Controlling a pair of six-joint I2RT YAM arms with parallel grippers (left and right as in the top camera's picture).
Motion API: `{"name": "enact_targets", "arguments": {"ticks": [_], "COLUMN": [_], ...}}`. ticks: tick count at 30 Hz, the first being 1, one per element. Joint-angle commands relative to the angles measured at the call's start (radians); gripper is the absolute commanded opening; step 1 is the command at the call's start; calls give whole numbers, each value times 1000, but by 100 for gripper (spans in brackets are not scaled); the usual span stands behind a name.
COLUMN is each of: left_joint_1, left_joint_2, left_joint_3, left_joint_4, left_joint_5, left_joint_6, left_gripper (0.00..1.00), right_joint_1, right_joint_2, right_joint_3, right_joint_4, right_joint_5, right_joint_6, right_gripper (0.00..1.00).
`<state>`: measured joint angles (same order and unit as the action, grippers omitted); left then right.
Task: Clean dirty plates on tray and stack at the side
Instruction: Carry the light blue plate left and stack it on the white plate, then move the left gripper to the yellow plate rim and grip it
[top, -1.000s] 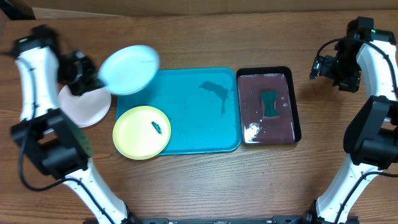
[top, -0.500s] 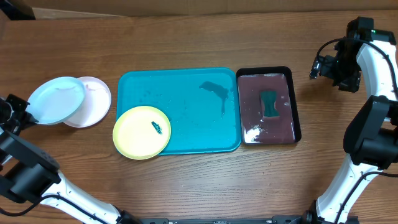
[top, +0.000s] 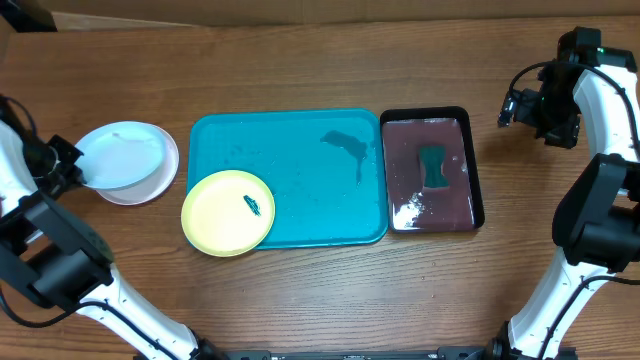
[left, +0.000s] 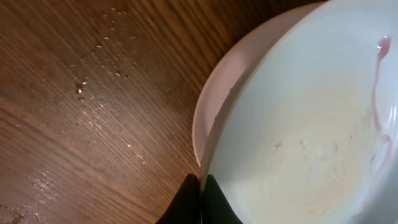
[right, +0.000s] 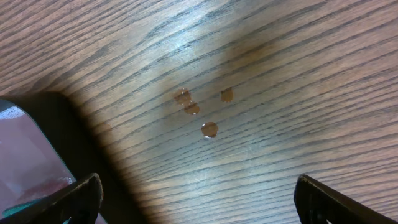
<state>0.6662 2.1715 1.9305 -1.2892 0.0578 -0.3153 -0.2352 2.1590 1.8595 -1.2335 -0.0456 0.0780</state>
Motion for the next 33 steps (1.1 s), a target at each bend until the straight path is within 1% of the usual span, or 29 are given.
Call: {"name": "enact_targets", "arguments": {"ticks": [1,3,4,6,9,13,15,17,21,23,26,29,33], "left_joint_1": [-26,-37,-39,-46,-61,-112,-159,-228,-373,-463,-538,-587,-594], "left_joint_2": [0,-1,-1,-2,-29,-130,-190,-256,-351,-396,-423,-425,-425], "left_joint_3": [-13,-11,-4,20,53,57,50,34,-11,-66,-136,-222,-369], "left_joint_4": [19,15,3,-42,-121,-245,-300,-332,-361,-359,-343,-315,-243], "left_joint_5": [-39,-24,-5,44,74,73,63,18,-68,-130,-174,-181,-182], "left_joint_6": [-21,-21,-21,-21,-12,9,34,32,0,-53,-110,-135,-135], "left_gripper": [21,56,62,63,61,57,56,54,49,47,47,47,47], "right_joint_1": [-3,-3,-3,-3,-3,-3,-3,-3,-3,-3,-3,-3,-3], "right_joint_2": [-25,-25,-25,-25,-25,-25,-25,-25,-25,-25,-25,-25,-25], "right_joint_3": [20,20,20,20,20,20,20,20,20,20,20,20,20], "right_joint_4": [3,3,3,3,3,3,3,3,3,3,3,3,3], "right_joint_5": [0,0,0,0,0,0,0,0,0,0,0,0,0], "right_joint_6": [4,4,4,4,4,4,4,3,4,3,3,4,3], "right_gripper": [100,100,100,100,100,100,100,100,100,100,100,100,100]}}
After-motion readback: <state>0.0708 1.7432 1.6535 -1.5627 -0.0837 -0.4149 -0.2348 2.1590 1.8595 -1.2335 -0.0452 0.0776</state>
